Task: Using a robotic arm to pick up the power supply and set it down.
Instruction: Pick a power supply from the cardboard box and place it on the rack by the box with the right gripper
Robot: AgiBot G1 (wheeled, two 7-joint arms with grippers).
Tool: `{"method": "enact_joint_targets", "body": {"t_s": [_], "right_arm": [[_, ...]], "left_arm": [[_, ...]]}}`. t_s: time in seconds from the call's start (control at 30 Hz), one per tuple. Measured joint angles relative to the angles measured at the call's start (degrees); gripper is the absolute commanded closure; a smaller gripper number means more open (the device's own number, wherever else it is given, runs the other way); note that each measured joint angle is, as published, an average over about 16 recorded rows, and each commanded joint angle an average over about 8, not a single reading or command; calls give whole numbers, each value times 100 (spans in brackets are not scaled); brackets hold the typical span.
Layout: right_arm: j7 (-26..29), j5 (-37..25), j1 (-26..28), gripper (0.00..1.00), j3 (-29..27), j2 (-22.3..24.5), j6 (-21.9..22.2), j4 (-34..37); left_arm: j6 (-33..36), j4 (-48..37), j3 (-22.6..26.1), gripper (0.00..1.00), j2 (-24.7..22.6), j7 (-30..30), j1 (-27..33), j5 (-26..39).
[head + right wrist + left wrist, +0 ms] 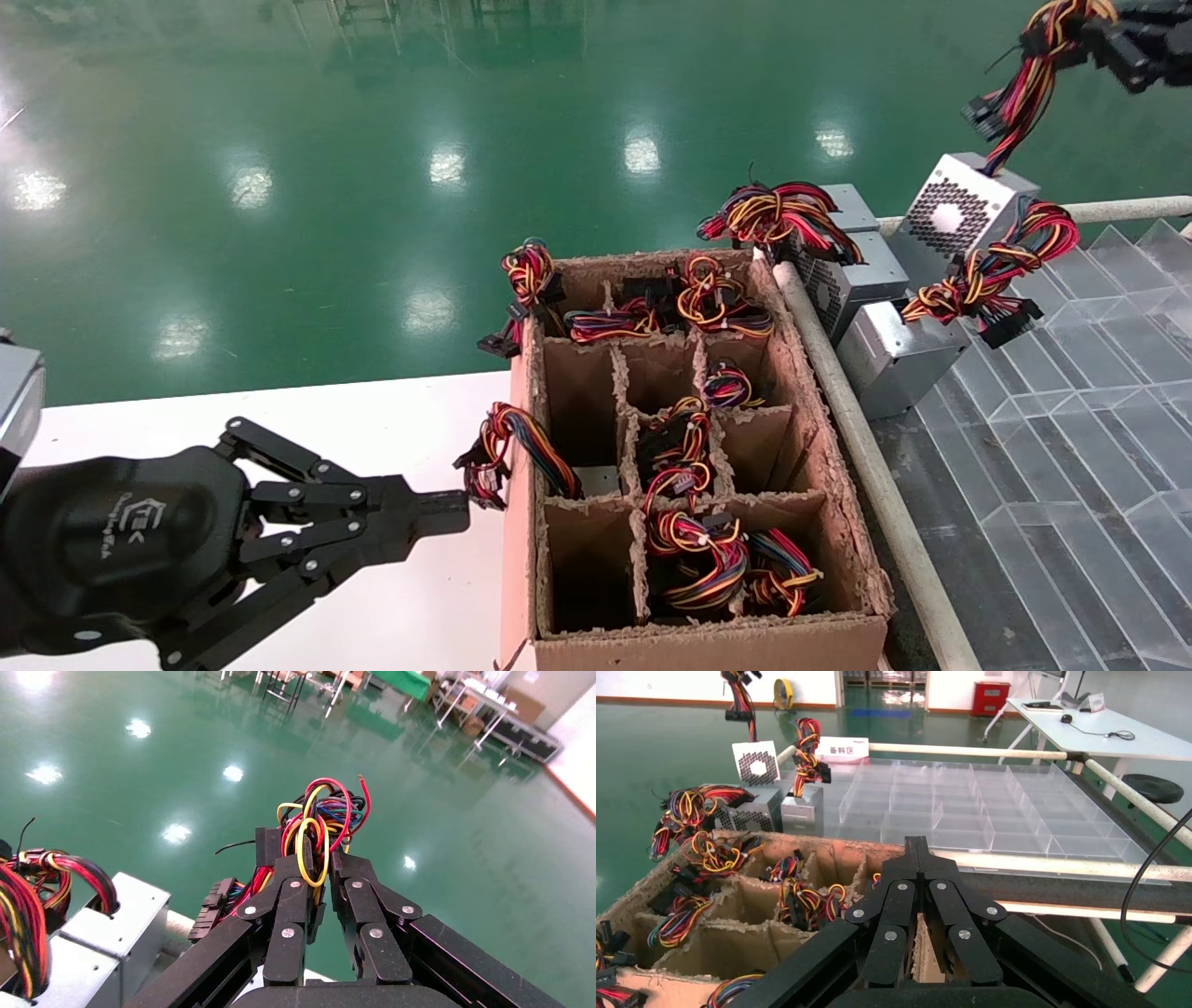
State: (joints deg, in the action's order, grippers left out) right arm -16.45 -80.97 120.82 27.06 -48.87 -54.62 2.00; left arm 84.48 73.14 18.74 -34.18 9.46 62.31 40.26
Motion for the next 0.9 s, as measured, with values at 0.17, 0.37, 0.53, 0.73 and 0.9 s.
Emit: {"method": "enact_joint_targets", "body": {"t_s": [0.17, 0.37, 0.53, 0.73, 0.9], "right_arm": [[66, 72, -141, 100, -52, -63, 54, 12], [121, 121, -265, 100, -88, -156, 86, -18], [169, 145, -339, 100, -106, -247, 82, -48], [229, 154, -438, 100, -114, -352, 64, -59], [272, 148, -530, 100, -111, -435, 80, -61]], "left_arm": [[0, 0, 1, 100, 0, 0, 0, 0], [-1, 0, 2, 100, 1, -1, 0, -1], [-1, 0, 2, 100, 1, -1, 1, -2], [-1, 0, 3, 100, 1, -2, 1, -2], [-2, 0, 4, 100, 1, -2, 1, -3]]}}
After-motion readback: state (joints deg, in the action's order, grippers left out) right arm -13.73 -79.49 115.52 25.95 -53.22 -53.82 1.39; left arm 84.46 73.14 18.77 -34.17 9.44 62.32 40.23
